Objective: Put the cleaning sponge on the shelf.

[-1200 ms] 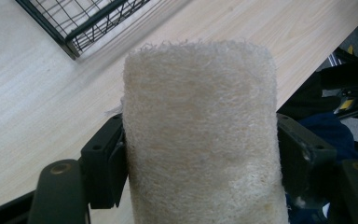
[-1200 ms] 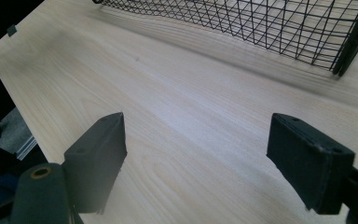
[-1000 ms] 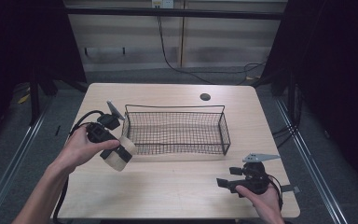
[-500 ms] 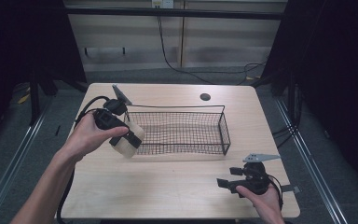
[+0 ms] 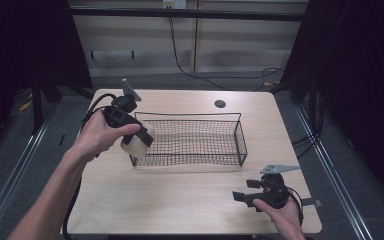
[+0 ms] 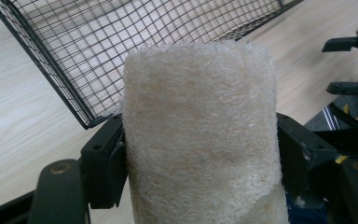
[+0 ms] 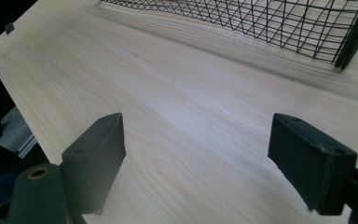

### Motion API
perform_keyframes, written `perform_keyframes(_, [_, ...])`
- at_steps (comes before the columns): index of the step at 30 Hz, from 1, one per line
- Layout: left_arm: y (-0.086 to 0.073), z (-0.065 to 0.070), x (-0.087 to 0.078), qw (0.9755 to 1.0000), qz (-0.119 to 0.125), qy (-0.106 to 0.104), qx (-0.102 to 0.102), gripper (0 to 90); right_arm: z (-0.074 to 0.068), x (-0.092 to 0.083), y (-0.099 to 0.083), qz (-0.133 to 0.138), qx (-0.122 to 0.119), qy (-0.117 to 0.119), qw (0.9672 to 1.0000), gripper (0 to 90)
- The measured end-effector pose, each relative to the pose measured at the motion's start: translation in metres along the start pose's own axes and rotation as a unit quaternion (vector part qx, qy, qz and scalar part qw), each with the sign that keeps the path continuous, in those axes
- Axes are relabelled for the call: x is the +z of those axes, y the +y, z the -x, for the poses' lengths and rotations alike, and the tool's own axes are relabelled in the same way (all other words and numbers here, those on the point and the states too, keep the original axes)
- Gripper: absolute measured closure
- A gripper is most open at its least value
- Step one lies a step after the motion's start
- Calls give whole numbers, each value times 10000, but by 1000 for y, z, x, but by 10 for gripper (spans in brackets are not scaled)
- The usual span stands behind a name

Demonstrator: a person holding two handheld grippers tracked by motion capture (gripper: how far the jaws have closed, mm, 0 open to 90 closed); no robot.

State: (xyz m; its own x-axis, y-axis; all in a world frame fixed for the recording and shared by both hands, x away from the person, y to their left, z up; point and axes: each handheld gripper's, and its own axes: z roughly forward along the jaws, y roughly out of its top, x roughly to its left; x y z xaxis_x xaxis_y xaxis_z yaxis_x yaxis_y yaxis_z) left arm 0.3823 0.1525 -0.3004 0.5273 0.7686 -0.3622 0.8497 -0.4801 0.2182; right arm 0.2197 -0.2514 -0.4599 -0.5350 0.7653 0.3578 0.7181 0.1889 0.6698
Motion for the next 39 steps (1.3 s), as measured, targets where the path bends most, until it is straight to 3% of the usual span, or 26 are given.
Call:
perform_keyframes(3, [9, -1, 1, 9998, 40, -15, -193, 279, 0, -1, 0, 5, 21, 3, 10000, 184])
perform_keyframes(10, [18, 1, 5, 9993, 34, -25, -365, 280, 0, 0, 0, -2, 7, 7, 10000, 184])
perform_keyframes(16, [27, 0, 10, 9985, 44, 175, -525, 280, 0, -1, 0, 4, 16, 2, 10000, 184])
perform_keyframes(17, [30, -1, 12, 9970, 19, 386, -674, 280, 0, 0, 0, -5, 10, 0, 10000, 184])
perform_keyframes(18, [30, -1, 12, 9970, 19, 386, -674, 280, 0, 0, 0, -11, 13, 3, 10000, 184])
perform_keyframes(19, [33, -3, 14, 9956, 39, 407, -842, 280, 0, 0, 0, -10, 10, 3, 10000, 184])
perform_keyframes(23, [39, -4, 22, 9938, 5, 611, -929, 281, 0, 0, 0, -11, 3, 9, 10000, 184])
perform_keyframes(26, [40, -5, 25, 9940, -8, 629, -892, 281, 0, 0, 0, 0, 6, 15, 10000, 184])
perform_keyframes(34, [46, -12, 34, 9888, 65, 964, -1141, 280, -1, 0, 0, -52, 3, 37, 10000, 184])
perform_keyframes(39, [46, -18, 49, 9859, -106, 1044, -1306, 280, 0, 0, -1, -29, 5, 29, 10000, 184])
